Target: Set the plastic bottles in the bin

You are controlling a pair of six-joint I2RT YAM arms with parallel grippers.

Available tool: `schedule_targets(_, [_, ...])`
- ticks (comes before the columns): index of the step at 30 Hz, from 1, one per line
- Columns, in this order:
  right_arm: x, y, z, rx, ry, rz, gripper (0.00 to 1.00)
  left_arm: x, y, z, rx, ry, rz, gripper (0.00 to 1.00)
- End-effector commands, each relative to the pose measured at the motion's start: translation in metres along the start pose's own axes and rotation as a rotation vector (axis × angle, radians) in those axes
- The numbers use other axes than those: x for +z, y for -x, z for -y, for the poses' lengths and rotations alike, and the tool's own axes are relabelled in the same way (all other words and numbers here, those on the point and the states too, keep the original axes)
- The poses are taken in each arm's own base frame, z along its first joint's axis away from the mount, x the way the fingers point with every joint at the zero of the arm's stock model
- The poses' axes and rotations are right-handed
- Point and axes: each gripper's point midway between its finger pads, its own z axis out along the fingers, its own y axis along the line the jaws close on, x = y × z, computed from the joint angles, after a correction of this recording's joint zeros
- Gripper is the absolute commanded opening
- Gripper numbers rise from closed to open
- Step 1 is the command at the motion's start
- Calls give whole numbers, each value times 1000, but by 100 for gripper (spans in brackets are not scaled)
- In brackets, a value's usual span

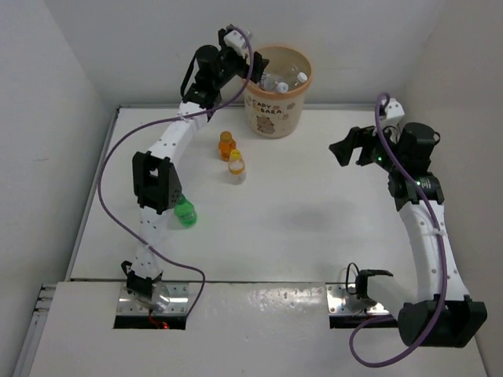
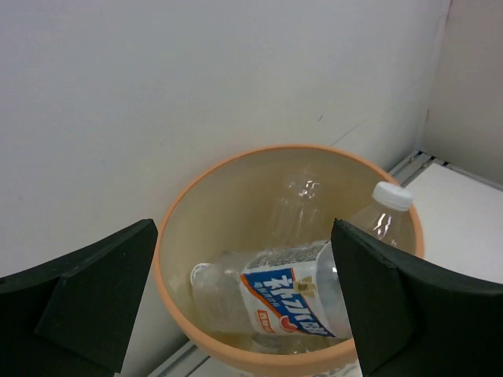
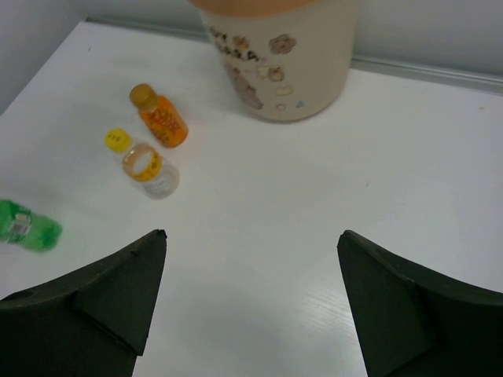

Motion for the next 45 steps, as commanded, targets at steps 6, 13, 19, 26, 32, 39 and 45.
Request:
schedule_targets(6, [39, -13, -88, -221, 318, -107, 86, -92, 215, -10, 36, 60, 228, 100])
schedule_targets(13, [93, -36, -157, -402, 454, -140, 84, -208, 172, -21, -77, 151, 46, 100])
schedule_targets(19, [165, -46, -192, -295, 440, -119, 84, -285, 121, -9, -115, 202, -76, 100])
schedule_targets(26, [236, -53, -211, -186, 410, -121, 84, -332, 114, -23, -111, 296, -110, 100])
schedule_targets(32, [260, -101, -216, -182, 416, -203, 84, -348, 105, -33, -104, 326, -152, 100])
schedule_targets(39, [262, -138, -222, -199, 433, -260, 80, -371, 77, -46, -168, 366, -224, 100])
schedule_targets(45, [271, -156, -211, -224, 405, -282, 62, -394, 56, -46, -222, 374, -282, 100])
